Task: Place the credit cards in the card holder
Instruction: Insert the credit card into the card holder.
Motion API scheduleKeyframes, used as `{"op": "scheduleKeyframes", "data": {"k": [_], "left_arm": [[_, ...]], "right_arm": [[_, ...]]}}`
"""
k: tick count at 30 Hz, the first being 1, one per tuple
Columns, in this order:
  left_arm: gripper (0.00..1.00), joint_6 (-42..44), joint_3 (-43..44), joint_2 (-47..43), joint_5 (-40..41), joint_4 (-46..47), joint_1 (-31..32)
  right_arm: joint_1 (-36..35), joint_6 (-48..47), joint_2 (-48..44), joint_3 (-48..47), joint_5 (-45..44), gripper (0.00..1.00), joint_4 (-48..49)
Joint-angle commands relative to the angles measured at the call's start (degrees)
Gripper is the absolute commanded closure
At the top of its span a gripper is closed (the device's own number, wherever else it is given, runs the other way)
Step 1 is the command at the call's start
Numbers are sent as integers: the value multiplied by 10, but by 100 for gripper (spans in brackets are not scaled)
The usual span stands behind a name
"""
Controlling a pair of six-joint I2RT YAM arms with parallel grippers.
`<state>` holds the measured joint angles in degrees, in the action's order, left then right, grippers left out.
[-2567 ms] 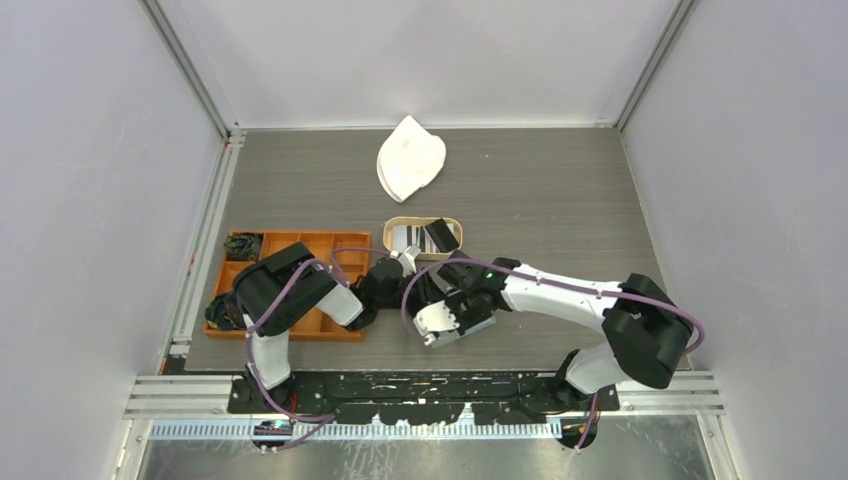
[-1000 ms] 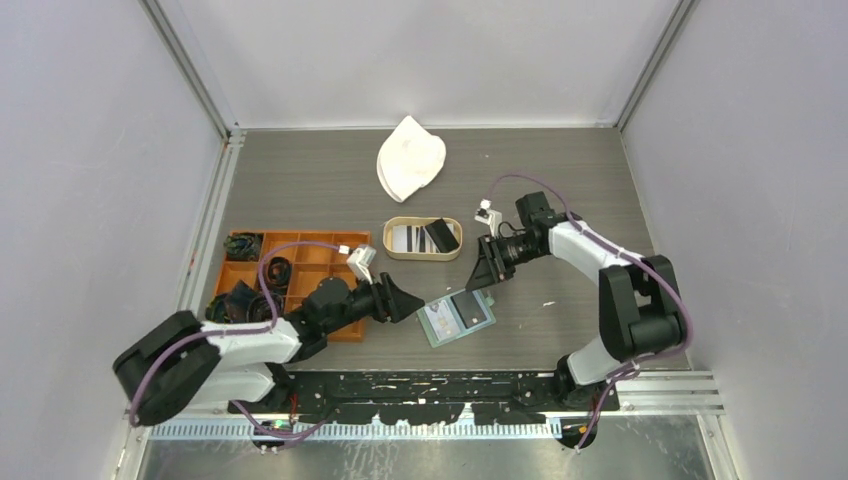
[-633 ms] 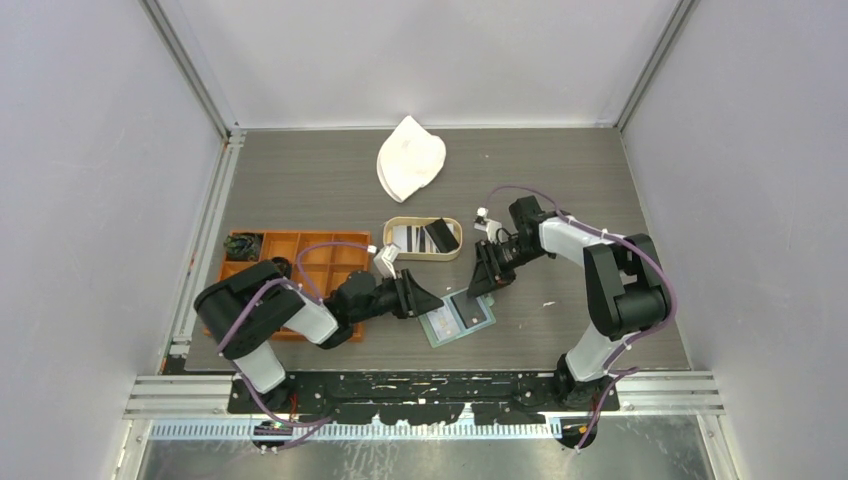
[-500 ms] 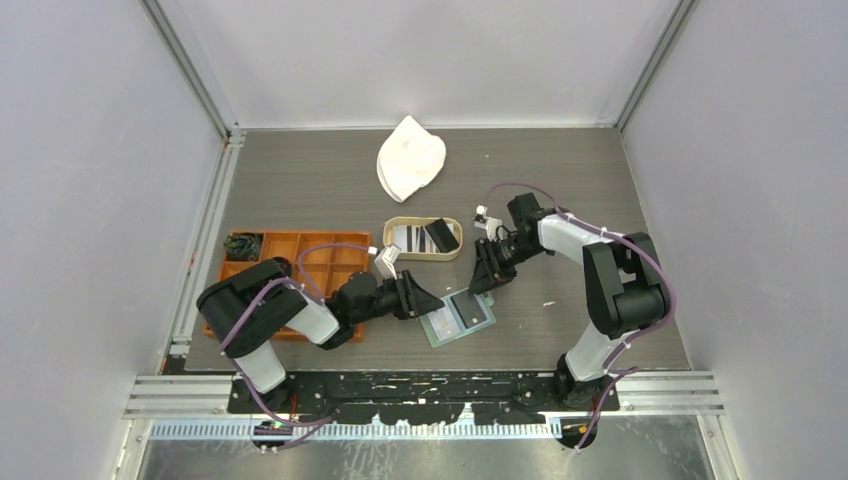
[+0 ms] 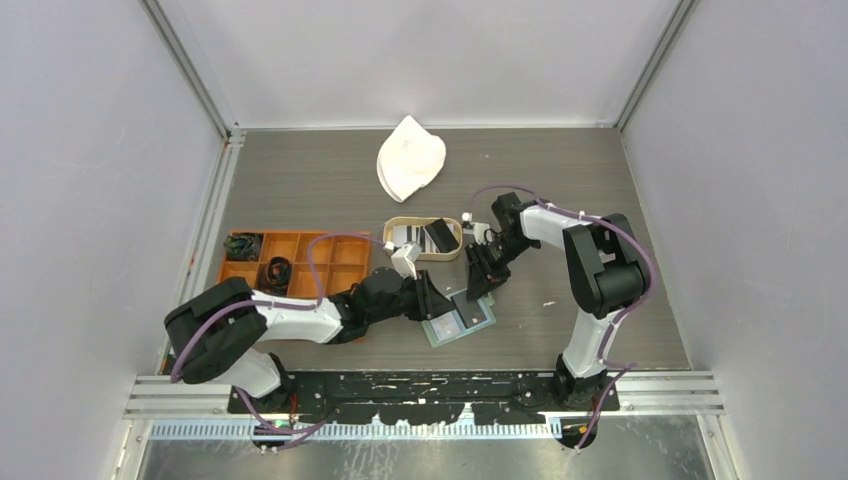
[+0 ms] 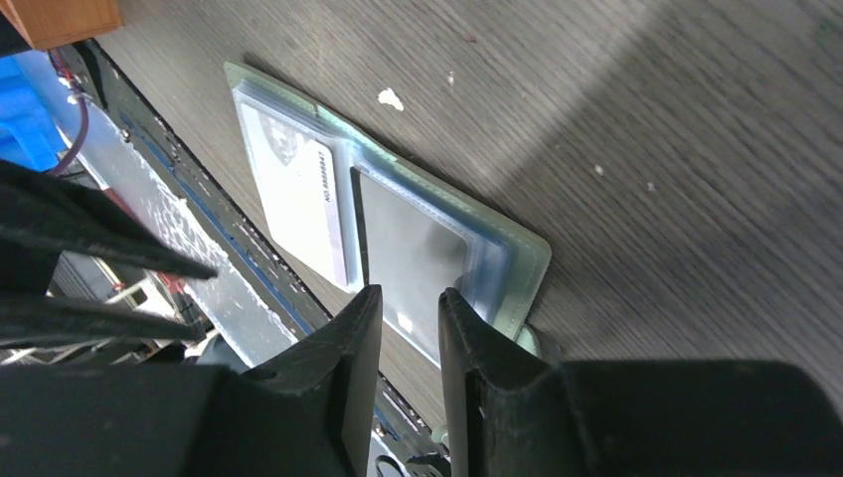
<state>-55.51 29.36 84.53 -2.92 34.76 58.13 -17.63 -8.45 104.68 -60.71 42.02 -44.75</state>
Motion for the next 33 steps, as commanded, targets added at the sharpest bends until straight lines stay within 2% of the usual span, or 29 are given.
{"op": "scheduleKeyframes", "data": {"k": [1,10,33], "left_arm": [[75,5,19,29,14,-23,6],[76,-3,38,68,18,-22,15],[77,-11,44,102,5,2,16]], "right_arm": [[-2,-15,0,-21,-16,67,-25],[-2,-22,24,-35,-27,65,-39],[15,-44,50,-62,44,68,-87]]}}
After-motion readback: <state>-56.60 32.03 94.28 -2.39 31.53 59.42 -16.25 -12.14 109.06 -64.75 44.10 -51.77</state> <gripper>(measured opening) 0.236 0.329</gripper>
